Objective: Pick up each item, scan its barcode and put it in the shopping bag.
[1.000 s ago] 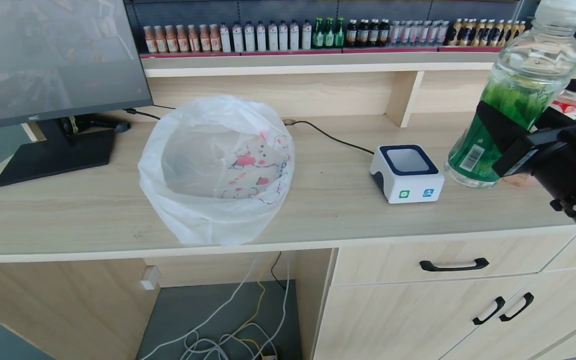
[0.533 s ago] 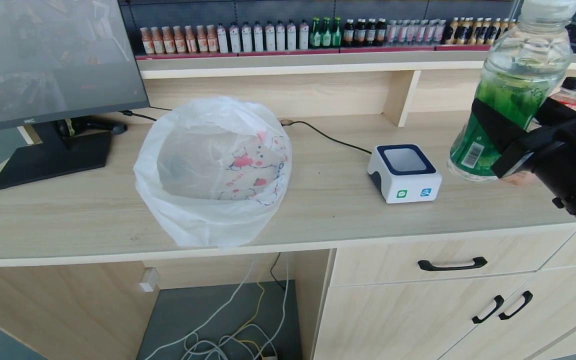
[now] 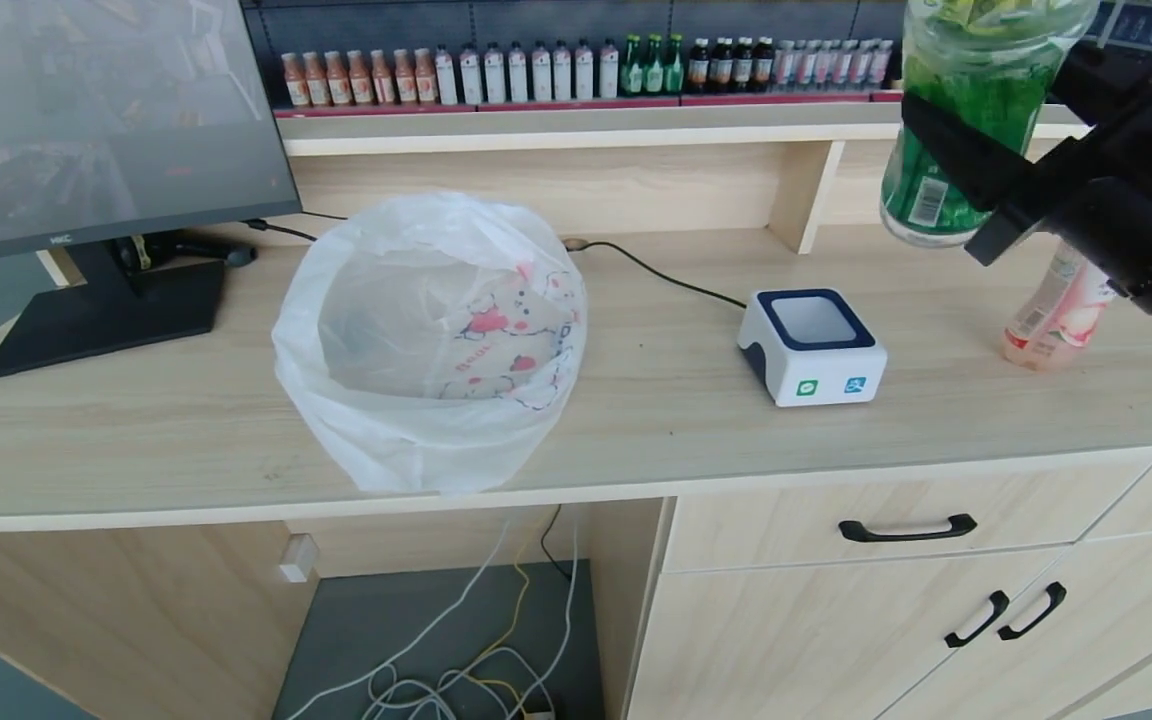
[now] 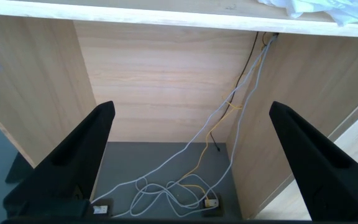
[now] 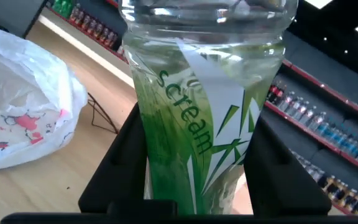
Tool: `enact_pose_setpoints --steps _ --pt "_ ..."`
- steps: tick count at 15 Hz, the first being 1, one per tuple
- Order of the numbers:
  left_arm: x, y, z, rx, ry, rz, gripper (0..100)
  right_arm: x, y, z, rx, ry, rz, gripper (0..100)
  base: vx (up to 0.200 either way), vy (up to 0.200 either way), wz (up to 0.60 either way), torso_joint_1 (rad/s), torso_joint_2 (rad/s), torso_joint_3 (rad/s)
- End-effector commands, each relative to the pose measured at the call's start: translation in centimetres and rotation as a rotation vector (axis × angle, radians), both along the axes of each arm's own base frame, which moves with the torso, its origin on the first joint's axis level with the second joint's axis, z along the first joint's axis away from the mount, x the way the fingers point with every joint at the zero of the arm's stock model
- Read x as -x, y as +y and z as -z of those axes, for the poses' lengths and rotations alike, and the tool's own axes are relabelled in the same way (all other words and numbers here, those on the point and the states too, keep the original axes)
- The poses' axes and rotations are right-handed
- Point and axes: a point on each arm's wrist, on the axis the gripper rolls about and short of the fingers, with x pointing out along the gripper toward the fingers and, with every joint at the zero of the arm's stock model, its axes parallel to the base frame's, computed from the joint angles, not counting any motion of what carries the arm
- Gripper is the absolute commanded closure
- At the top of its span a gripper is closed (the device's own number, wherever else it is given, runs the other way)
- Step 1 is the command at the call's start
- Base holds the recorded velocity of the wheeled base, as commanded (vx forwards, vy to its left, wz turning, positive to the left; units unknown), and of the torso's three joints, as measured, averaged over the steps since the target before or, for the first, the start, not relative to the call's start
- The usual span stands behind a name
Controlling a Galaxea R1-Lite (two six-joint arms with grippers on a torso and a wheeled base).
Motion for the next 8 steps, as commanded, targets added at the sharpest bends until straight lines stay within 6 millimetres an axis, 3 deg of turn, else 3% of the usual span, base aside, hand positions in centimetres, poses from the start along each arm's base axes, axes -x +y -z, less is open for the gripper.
enact_pose_setpoints --steps 1,4,6,8 --pt "0.0 0.0 0.0 0.000 0.000 -0.001 0 -0.2 2.3 -1.4 0.107 -0.111 -0.012 100 0.000 0.000 0.00 0.000 0.00 0.000" --pt "0.0 0.0 0.0 0.000 0.000 -0.001 0 -1.4 3.8 0.0 0.160 -0.251 0.029 100 0.000 0.000 0.00 0.000 0.00 0.000" --pt "0.0 0.0 0.0 0.000 0.000 -0.001 0 -3.4 6.3 4.1 0.154 -0.278 -0.047 100 0.000 0.000 0.00 0.000 0.00 0.000" --pt "0.0 0.0 0.0 0.000 0.000 -0.001 0 -3.9 6.2 5.5 0.259 -0.308 -0.067 100 0.000 0.000 0.00 0.000 0.00 0.000"
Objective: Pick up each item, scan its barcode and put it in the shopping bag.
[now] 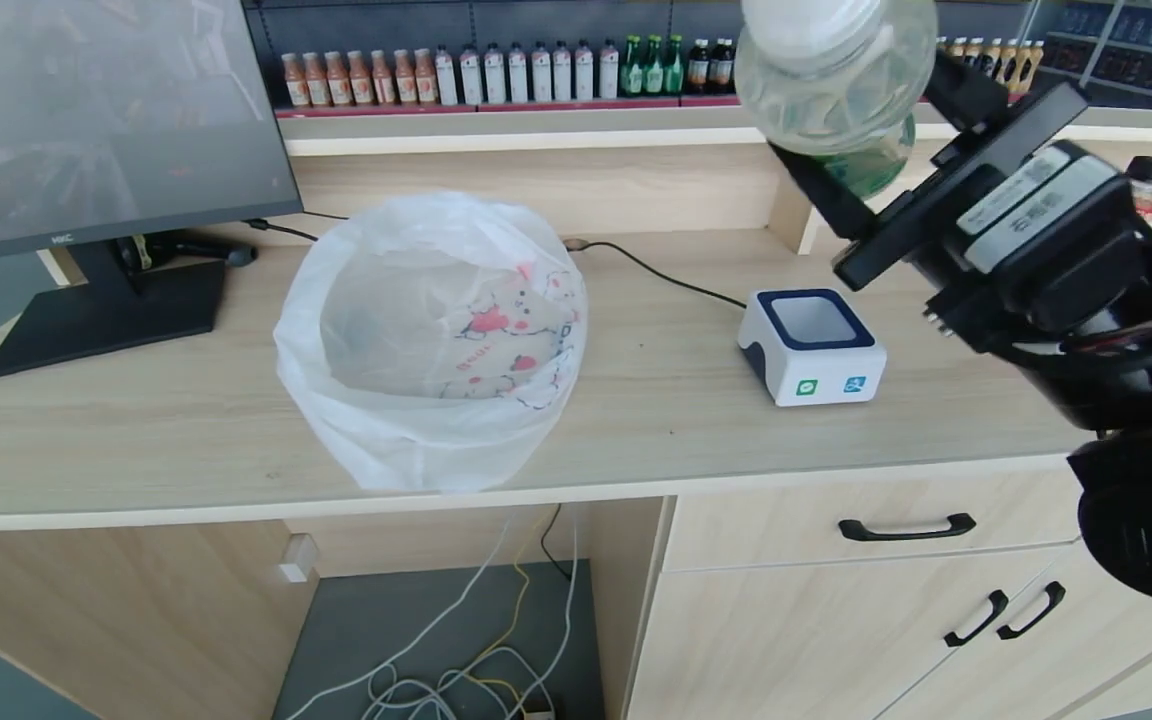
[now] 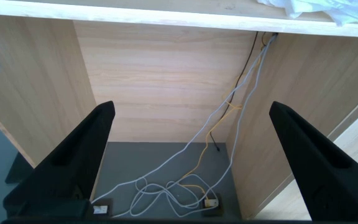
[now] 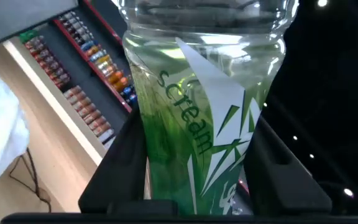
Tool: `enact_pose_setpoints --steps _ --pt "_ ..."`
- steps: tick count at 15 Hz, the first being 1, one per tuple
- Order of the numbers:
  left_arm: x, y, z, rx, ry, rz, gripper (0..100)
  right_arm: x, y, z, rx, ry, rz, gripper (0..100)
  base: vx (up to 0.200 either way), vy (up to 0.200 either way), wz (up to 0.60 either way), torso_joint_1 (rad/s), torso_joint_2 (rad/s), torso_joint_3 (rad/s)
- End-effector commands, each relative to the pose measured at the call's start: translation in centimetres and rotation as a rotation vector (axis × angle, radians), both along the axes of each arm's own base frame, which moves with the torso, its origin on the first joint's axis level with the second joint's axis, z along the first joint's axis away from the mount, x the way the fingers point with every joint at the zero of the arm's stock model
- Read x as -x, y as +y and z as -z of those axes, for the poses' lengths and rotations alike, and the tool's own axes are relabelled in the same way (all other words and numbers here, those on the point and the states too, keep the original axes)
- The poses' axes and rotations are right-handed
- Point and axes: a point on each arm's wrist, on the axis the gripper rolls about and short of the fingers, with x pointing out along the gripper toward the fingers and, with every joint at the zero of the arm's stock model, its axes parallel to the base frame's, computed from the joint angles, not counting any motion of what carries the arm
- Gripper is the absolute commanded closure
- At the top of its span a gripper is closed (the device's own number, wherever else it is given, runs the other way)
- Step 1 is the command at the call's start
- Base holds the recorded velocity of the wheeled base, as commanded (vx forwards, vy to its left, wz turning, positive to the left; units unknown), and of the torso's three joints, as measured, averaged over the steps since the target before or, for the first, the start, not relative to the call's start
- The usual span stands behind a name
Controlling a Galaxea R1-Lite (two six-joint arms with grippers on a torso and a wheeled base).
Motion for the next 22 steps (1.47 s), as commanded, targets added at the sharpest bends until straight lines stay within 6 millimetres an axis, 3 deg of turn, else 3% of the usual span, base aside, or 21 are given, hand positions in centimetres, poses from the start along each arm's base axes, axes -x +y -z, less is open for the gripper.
enact_pose_setpoints --steps 1,10,22 --pt "0.0 0.0 0.0 0.001 0.000 -0.002 0 -2.0 0.9 2.9 0.068 0.054 -0.004 100 0.000 0.000 0.00 0.000 0.00 0.000" --pt "0.0 0.0 0.0 0.001 0.000 -0.002 0 -3.5 -0.8 4.0 0.256 -0.101 0.032 100 0.000 0.000 0.00 0.000 0.00 0.000" --pt "0.0 0.0 0.0 0.001 0.000 -0.002 0 -4.3 -2.8 4.1 0.309 -0.151 0.093 100 0.000 0.000 0.00 0.000 0.00 0.000"
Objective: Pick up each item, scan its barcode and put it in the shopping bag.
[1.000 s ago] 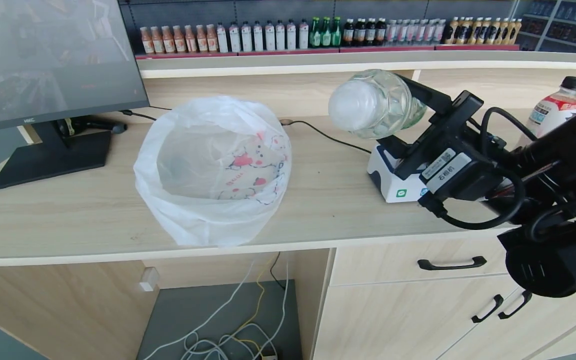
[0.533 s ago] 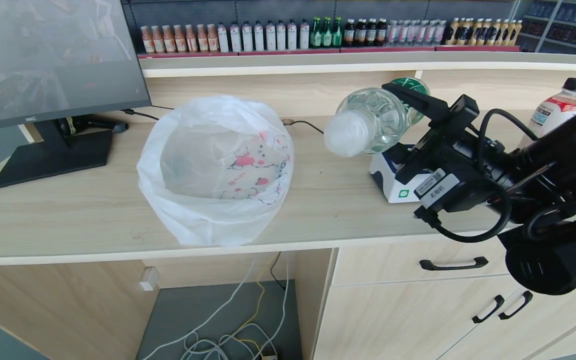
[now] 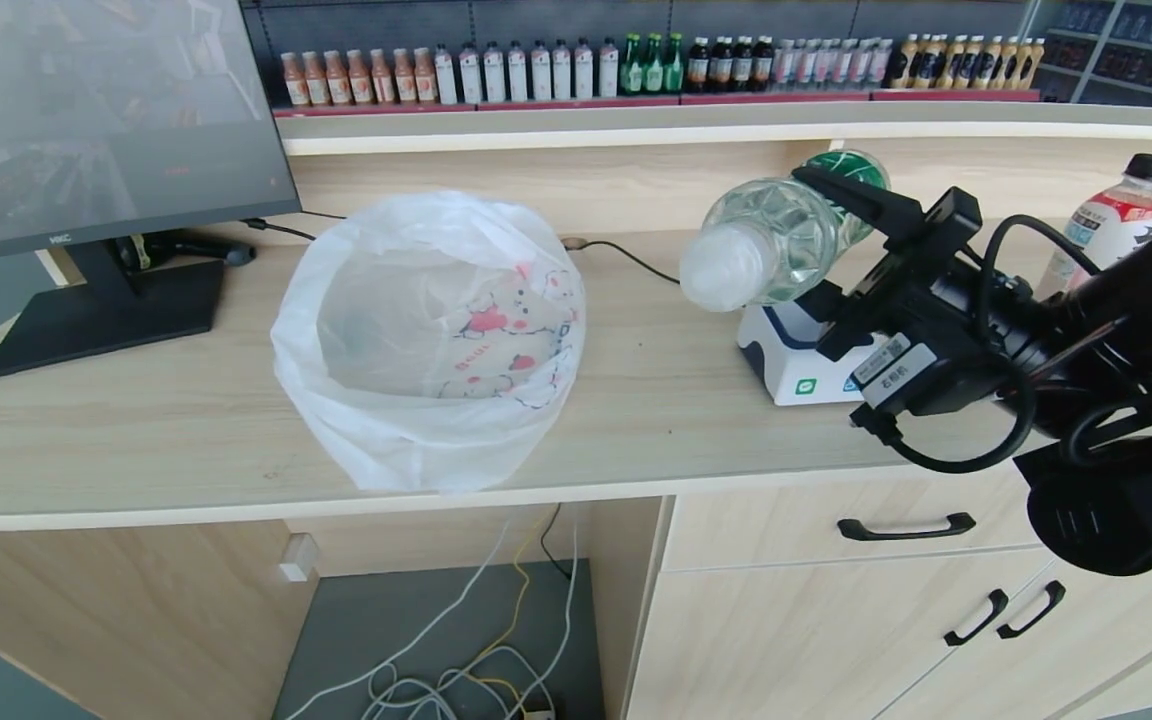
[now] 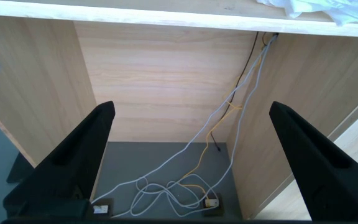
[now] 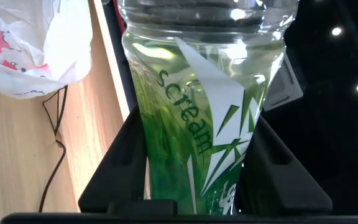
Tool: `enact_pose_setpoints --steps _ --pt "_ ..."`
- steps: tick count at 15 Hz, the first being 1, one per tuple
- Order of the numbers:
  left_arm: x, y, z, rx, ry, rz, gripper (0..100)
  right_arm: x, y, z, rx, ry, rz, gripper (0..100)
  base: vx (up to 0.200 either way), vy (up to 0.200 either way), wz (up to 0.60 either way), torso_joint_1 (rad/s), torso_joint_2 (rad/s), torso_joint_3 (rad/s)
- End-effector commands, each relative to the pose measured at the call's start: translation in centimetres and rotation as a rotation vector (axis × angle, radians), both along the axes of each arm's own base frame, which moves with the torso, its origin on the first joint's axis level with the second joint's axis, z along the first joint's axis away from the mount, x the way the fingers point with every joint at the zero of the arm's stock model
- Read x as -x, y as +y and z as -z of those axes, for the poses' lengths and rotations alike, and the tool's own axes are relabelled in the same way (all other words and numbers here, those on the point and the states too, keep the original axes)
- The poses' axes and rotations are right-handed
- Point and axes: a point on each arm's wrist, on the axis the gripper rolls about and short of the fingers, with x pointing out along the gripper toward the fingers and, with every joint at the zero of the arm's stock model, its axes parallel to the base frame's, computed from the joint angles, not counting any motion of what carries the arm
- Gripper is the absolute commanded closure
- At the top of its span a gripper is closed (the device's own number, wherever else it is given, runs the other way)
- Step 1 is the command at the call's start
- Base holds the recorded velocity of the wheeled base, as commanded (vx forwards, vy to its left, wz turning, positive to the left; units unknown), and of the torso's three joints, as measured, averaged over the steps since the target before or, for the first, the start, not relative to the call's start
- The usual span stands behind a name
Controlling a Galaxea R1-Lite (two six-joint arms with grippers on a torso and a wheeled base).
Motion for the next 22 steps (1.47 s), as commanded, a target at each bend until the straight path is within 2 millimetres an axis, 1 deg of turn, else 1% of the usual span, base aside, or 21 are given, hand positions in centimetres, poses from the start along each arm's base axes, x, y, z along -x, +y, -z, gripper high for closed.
enact_pose_setpoints --steps 1,2,4,6,10,13,16,18,20,22 --pt "0.0 0.0 0.0 0.000 0.000 0.000 0 -0.5 -0.6 0.4 0.007 0.007 0.025 100 0.000 0.000 0.00 0.000 0.00 0.000" --pt "0.0 0.0 0.0 0.000 0.000 0.000 0 -0.9 -0.8 0.8 0.017 0.014 0.032 100 0.000 0.000 0.00 0.000 0.00 0.000" --pt "0.0 0.0 0.0 0.000 0.000 0.000 0 -1.2 -0.7 1.0 0.024 0.005 0.038 100 0.000 0.000 0.00 0.000 0.00 0.000" --pt "0.0 0.0 0.0 0.000 0.000 0.000 0 -1.3 -0.6 1.5 0.043 -0.005 0.049 100 0.000 0.000 0.00 0.000 0.00 0.000" --pt "0.0 0.0 0.0 0.000 0.000 0.000 0 -1.4 -1.1 2.6 0.074 0.008 0.079 100 0.000 0.000 0.00 0.000 0.00 0.000" --pt "0.0 0.0 0.0 0.000 0.000 0.000 0 -1.7 -1.0 3.3 0.092 0.013 0.088 100 0.000 0.000 0.00 0.000 0.00 0.000" --pt "0.0 0.0 0.0 0.000 0.000 0.000 0 -2.4 -1.0 4.4 0.105 0.041 0.093 100 0.000 0.000 0.00 0.000 0.00 0.000" --pt "0.0 0.0 0.0 0.000 0.000 0.000 0 -2.6 -1.0 4.8 0.112 0.043 0.098 100 0.000 0.000 0.00 0.000 0.00 0.000" --pt "0.0 0.0 0.0 0.000 0.000 0.000 0 -3.3 -1.1 6.0 0.132 0.065 0.112 100 0.000 0.000 0.00 0.000 0.00 0.000" --pt "0.0 0.0 0.0 0.000 0.000 0.000 0 -3.5 -1.1 6.3 0.135 0.069 0.110 100 0.000 0.000 0.00 0.000 0.00 0.000"
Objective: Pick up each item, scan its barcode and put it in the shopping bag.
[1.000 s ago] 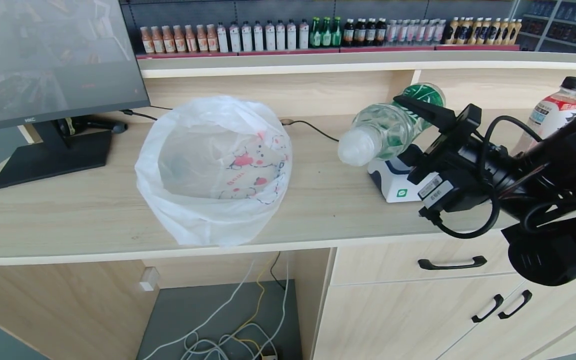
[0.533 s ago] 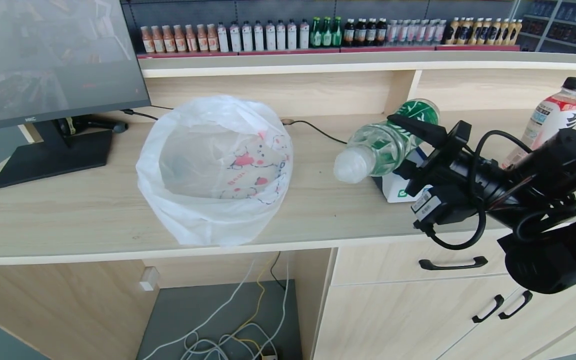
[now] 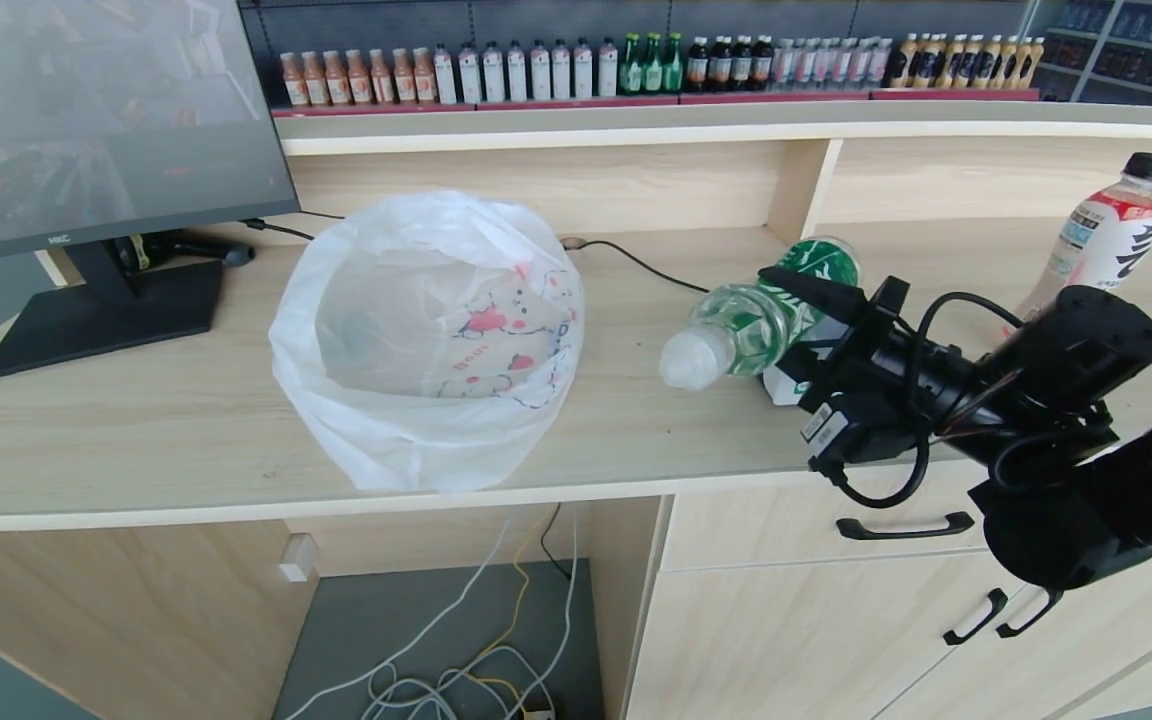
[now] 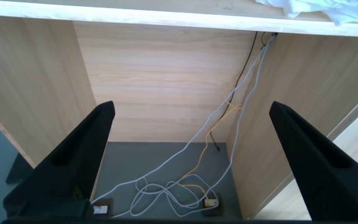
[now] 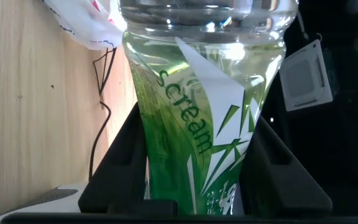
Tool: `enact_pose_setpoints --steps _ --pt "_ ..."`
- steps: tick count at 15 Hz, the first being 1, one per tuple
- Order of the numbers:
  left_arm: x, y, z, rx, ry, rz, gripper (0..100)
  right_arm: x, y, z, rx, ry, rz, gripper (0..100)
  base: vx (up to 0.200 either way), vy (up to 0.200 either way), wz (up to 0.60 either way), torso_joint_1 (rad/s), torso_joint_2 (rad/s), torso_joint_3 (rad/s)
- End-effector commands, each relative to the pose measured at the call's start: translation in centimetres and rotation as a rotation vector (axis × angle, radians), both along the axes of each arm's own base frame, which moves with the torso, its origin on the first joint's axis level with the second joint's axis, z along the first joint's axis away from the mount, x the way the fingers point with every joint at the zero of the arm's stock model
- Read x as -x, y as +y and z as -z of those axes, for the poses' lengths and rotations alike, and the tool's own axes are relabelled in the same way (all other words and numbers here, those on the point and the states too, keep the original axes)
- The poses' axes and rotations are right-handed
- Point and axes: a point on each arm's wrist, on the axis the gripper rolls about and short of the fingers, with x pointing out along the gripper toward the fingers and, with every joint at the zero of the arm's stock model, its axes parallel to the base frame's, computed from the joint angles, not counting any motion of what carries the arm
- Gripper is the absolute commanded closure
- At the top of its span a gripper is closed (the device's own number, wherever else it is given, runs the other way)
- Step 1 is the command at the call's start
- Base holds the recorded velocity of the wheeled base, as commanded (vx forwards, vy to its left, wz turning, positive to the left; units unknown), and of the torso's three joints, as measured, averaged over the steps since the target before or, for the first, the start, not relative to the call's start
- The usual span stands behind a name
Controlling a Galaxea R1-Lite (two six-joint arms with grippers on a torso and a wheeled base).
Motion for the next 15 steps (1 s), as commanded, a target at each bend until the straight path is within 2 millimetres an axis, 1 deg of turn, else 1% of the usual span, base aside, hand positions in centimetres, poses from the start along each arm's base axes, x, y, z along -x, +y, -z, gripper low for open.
enact_pose_setpoints --steps 1,15 --pt "0.00 0.00 0.00 0.000 0.000 -0.001 0 -0.37 0.05 0.53 0.004 0.011 0.000 100 0.000 0.000 0.00 0.000 0.00 0.000" --pt "0.00 0.00 0.00 0.000 0.000 0.001 0 -0.43 -0.32 0.63 0.006 0.015 0.011 100 0.000 0.000 0.00 0.000 0.00 0.000"
